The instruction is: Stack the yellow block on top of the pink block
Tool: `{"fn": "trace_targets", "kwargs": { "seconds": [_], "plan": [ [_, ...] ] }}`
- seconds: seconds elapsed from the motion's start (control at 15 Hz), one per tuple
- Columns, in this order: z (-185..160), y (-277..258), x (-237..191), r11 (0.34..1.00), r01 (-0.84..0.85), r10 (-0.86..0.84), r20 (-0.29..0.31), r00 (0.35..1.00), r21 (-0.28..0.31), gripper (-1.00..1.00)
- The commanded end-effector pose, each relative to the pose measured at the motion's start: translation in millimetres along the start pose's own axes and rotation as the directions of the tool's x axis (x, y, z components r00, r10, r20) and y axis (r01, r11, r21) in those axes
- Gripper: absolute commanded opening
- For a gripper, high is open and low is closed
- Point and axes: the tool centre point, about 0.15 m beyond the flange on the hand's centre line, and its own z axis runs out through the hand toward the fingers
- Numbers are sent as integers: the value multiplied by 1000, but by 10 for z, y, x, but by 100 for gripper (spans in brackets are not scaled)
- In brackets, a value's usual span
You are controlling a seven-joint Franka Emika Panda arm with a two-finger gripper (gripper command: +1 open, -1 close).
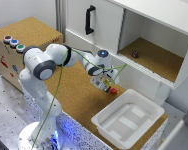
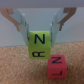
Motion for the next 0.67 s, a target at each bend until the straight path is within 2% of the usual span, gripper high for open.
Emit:
{"fn": "trace_targets", "kwargs": {
  "seconds": [0.0,0.33,0.6],
  "plan": [
    [68,223,189,999,27,-23,101,995,-44,-100],
    [92,296,-42,999,8,-2,127,992,-45,-100],
    [158,289,-33,999,12,-6,140,990,-45,-100]
  ]
}}
